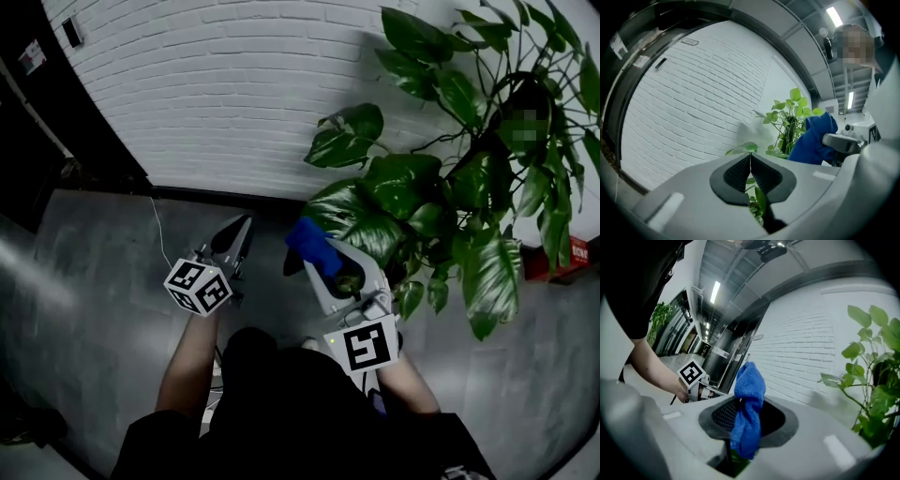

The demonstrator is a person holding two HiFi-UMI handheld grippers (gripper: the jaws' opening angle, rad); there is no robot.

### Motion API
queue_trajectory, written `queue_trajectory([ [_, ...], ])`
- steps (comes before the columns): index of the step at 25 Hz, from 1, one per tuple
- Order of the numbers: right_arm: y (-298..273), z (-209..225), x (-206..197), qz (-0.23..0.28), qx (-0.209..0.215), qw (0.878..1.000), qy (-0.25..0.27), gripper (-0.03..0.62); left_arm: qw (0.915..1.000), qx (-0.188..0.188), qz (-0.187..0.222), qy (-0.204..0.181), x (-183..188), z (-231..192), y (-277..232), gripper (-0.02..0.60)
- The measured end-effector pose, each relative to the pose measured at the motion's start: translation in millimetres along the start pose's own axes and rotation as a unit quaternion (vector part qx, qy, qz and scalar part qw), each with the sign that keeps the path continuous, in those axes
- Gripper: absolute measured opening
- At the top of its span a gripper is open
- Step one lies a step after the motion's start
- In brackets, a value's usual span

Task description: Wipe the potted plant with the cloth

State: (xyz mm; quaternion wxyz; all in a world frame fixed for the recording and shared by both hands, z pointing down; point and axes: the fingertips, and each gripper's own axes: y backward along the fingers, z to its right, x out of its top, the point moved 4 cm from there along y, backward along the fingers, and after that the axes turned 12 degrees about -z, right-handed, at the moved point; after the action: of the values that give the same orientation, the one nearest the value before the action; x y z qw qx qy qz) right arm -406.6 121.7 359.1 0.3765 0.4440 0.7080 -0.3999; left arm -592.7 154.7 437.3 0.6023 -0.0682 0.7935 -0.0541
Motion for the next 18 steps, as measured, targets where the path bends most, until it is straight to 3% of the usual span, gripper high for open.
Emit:
queue_trajectory([
  [5, -10, 45, -13, -0.034, -0.097, 0.995, -0.010, 0.106, 0.9974, -0.061, -0.038, -0.009, -5, -28, -68, 0.009],
  [7, -8, 62, -21, -0.066, -0.157, 0.985, -0.009, 0.106, 0.9918, -0.118, -0.049, 0.001, -13, -34, -105, 0.009],
  [9, 2, 70, -28, -0.108, -0.220, 0.969, -0.030, 0.106, 0.9800, -0.184, -0.073, 0.015, -26, -33, -140, 0.009],
  [12, 15, 71, -35, -0.159, -0.297, 0.938, -0.082, 0.106, 0.9545, -0.272, -0.109, 0.057, -44, -34, -178, 0.009],
  [15, 19, 66, -42, -0.205, -0.349, 0.910, -0.093, 0.106, 0.9264, -0.329, -0.135, 0.124, -62, -33, -206, 0.023],
  [16, 19, 63, -44, -0.216, -0.357, 0.903, -0.098, 0.106, 0.9104, -0.351, -0.143, 0.166, -70, -31, -212, 0.041],
  [18, 19, 57, -47, -0.233, -0.370, 0.893, -0.105, 0.106, 0.8624, -0.392, -0.153, 0.282, -83, -28, -219, 0.086],
])
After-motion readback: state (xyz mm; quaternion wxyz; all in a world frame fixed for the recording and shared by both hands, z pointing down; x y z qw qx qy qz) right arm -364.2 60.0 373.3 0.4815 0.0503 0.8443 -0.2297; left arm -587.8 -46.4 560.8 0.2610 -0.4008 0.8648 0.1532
